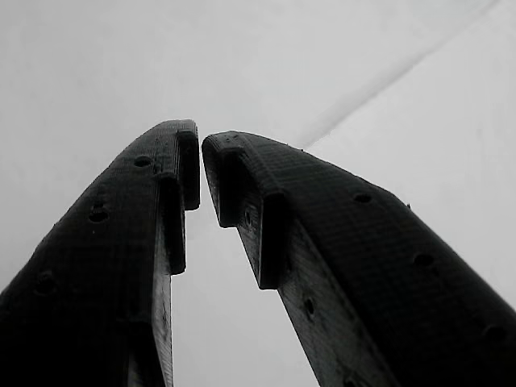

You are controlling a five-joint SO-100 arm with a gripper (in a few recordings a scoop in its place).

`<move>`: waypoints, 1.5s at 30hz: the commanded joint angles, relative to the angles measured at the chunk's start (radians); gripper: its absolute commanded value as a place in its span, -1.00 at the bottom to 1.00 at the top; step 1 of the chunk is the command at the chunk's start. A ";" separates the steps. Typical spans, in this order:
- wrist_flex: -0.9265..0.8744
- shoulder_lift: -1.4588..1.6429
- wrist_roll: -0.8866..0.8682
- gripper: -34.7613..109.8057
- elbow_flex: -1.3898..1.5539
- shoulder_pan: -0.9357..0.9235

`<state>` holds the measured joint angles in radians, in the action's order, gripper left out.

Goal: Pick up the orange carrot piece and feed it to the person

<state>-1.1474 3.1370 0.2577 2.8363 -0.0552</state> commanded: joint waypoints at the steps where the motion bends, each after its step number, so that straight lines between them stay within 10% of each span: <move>1: -0.009 -0.140 0.018 -0.56 -0.140 -0.008; 27: -0.009 -1.192 0.043 -0.56 -0.953 -0.400; 45: -0.011 -1.427 0.436 -0.56 -1.146 -0.733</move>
<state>-1.1474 1.6966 0.6213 1.7702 -0.7179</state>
